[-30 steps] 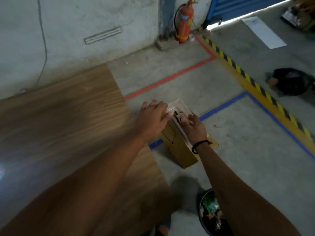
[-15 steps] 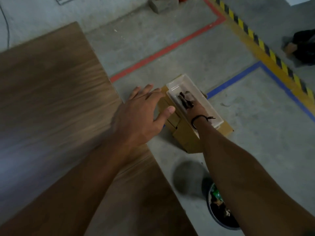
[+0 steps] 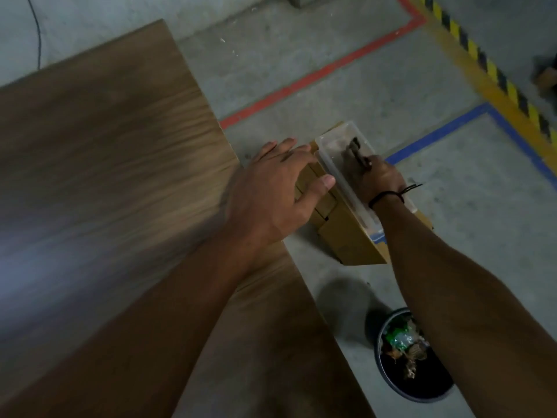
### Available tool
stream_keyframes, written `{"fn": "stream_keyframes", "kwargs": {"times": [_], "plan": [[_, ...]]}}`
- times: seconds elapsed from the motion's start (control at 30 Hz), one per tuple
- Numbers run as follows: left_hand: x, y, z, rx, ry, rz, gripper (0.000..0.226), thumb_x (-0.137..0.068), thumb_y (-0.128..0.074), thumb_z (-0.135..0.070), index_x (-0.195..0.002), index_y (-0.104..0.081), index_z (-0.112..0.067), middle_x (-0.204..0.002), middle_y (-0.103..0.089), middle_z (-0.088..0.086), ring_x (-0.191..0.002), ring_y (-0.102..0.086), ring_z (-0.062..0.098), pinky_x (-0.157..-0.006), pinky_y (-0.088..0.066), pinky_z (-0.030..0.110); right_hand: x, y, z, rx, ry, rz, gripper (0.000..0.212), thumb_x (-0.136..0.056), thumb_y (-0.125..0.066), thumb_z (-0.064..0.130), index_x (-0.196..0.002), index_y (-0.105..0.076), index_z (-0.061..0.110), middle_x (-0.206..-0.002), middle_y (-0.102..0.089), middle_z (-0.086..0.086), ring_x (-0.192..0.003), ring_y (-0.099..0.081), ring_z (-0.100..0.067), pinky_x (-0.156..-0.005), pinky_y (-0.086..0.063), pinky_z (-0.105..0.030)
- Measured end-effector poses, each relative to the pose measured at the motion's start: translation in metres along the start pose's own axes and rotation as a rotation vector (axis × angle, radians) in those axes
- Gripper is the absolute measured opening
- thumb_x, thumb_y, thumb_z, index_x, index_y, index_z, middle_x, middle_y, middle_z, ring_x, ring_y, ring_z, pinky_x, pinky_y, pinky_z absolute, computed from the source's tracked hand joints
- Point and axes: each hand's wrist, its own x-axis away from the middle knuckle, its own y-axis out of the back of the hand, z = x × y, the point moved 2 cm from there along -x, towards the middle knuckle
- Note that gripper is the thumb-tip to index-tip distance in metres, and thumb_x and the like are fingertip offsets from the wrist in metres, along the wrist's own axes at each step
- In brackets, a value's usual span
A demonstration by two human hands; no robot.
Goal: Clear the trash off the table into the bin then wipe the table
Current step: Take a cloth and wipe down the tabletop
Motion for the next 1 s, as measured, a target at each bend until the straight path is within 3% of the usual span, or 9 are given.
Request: {"fn": "stream_keyframes", "kwargs": {"times": [0.23,0.33,0.43,0.53,0.6,0.7,0.8,0.93,1.0], "plan": [[0.002,0.002,-0.003,-0.021,0.020,-0.011,0.063,-0.088,-0.027,-0.057,-0.122,-0.060,-0.016,-0.136,-0.056,0.005,-0.134,-0.042,0.021,-0.115,-0.026,0.037,0.063,0.113,0.011,-0.377,0.188,-0.288,0.037,-0.092,-0.045,0.018,-0.127,-0.055,0.010,-0.117,-0.063,-0.022,-0.105,-0.058,-0.041,-0.078,-0.045,-0.042],[0.006,0.005,-0.006,-0.017,0.019,0.005,0.058,-0.090,-0.030,-0.050,-0.118,-0.062,-0.011,-0.130,-0.060,0.008,-0.129,-0.047,0.024,-0.116,-0.025,0.037,0.113,0.149,0.021,-0.552,0.215,-0.251,0.041,-0.088,-0.047,0.021,-0.125,-0.057,0.009,-0.115,-0.065,-0.021,-0.103,-0.061,-0.038,-0.082,-0.047,-0.038],[0.013,0.022,-0.016,-0.025,-0.067,-0.009,0.043,-0.092,-0.040,-0.035,-0.115,-0.064,-0.007,-0.130,-0.061,0.010,-0.128,-0.049,0.029,-0.113,-0.027,0.039,0.163,0.173,0.037,-0.617,0.271,-0.180,0.036,-0.092,-0.054,0.013,-0.127,-0.055,0.010,-0.113,-0.066,-0.017,-0.099,-0.062,-0.032,-0.075,-0.043,-0.028],[0.031,0.057,-0.027,-0.026,-0.123,-0.108,0.038,-0.094,-0.044,-0.028,-0.117,-0.062,-0.006,-0.133,-0.058,0.011,-0.129,-0.047,0.029,-0.113,-0.026,0.038,0.214,0.195,0.056,-0.689,0.469,-0.164,0.036,-0.091,-0.055,0.016,-0.126,-0.055,0.021,-0.106,-0.066,-0.005,-0.091,-0.061,-0.017,-0.075,-0.044,-0.020],[0.060,0.083,-0.028,-0.032,-0.086,-0.163,0.040,-0.094,-0.043,-0.029,-0.121,-0.059,-0.005,-0.136,-0.055,0.012,-0.131,-0.044,0.027,-0.114,-0.026,0.037,0.244,0.205,0.069,-0.601,0.628,-0.161,0.036,-0.092,-0.054,0.018,-0.127,-0.057,0.024,-0.112,-0.065,-0.003,-0.097,-0.062,-0.018,-0.081,-0.048,-0.024],[0.123,0.107,-0.016,-0.014,0.077,-0.207,0.046,-0.093,-0.042,-0.032,-0.126,-0.056,-0.004,-0.137,-0.053,0.015,-0.130,-0.046,0.029,-0.113,-0.028,0.038,0.275,0.196,0.089,-0.396,0.746,-0.079,0.042,-0.092,-0.045,0.028,-0.133,-0.052,0.027,-0.113,-0.062,-0.015,-0.094,-0.063,-0.036,-0.075,-0.054,-0.042],[0.191,0.117,-0.007,0.026,0.243,-0.169,0.050,-0.092,-0.039,-0.037,-0.126,-0.056,-0.005,-0.136,-0.054,0.015,-0.131,-0.046,0.031,-0.114,-0.021,0.033,0.292,0.173,0.109,-0.266,0.766,0.080,0.042,-0.094,-0.049,0.036,-0.134,-0.041,0.043,-0.118,-0.060,-0.012,-0.102,-0.061,-0.036,-0.082,-0.053,-0.043],[0.270,0.126,-0.003,0.007,0.363,-0.146,0.060,-0.089,-0.034,-0.044,-0.133,-0.050,-0.007,-0.141,-0.049,0.015,-0.136,-0.040,0.028,-0.114,-0.016,0.030,0.317,0.137,0.124,-0.004,0.757,0.236,0.050,-0.098,-0.040,0.022,-0.145,-0.026,0.030,-0.138,-0.047,-0.016,-0.117,-0.051,-0.036,-0.094,-0.045,-0.044],[0.301,0.125,0.003,-0.003,0.413,-0.139,0.067,-0.086,-0.031,-0.049,-0.135,-0.048,-0.008,-0.145,-0.045,0.013,-0.138,-0.036,0.026,-0.113,-0.015,0.031,0.326,0.120,0.121,0.114,0.690,0.263,0.054,-0.096,-0.043,0.029,-0.147,-0.025,0.029,-0.140,-0.043,-0.017,-0.124,-0.043,-0.037,-0.102,-0.038,-0.049]]}}
